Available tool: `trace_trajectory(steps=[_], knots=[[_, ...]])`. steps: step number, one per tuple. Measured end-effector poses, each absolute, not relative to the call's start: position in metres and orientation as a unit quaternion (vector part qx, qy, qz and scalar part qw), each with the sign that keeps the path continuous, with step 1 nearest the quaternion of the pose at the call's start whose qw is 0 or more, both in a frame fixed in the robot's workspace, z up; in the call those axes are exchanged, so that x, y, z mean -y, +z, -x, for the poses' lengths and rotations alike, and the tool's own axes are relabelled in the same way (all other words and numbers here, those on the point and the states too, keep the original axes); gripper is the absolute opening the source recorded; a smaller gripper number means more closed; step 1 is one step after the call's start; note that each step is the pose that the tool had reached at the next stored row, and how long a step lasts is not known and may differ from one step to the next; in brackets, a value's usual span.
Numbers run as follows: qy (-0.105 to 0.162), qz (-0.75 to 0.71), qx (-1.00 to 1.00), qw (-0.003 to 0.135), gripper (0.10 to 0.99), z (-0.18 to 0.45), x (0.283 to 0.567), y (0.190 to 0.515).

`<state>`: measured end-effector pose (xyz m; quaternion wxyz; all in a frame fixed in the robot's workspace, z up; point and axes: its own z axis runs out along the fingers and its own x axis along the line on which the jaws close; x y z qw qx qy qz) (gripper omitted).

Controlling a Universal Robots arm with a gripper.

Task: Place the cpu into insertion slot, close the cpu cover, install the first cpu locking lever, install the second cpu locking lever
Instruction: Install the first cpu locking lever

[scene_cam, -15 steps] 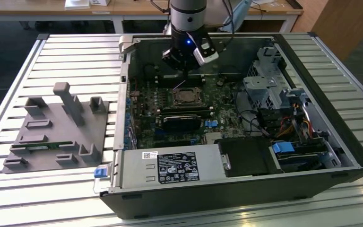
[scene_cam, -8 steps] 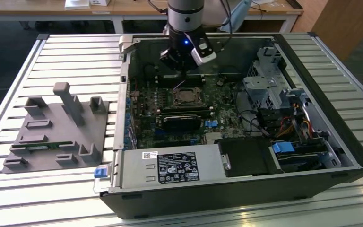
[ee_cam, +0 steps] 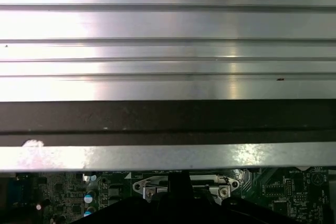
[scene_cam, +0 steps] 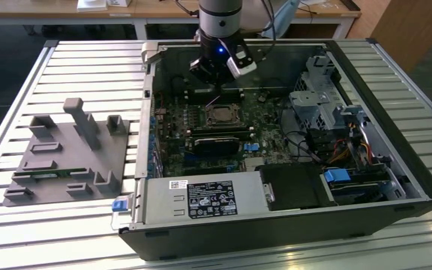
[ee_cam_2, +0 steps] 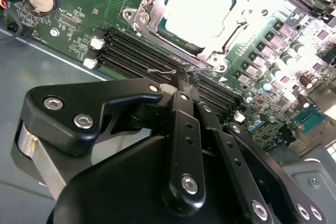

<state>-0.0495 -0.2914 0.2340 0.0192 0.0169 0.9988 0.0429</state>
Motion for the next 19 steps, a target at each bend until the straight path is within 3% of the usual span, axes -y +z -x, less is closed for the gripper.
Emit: trace_trajectory(steps=[19], knots=[[0.043,-0.014,-0.999,0.016,0.106,0.0460,0.2881,0.2309]])
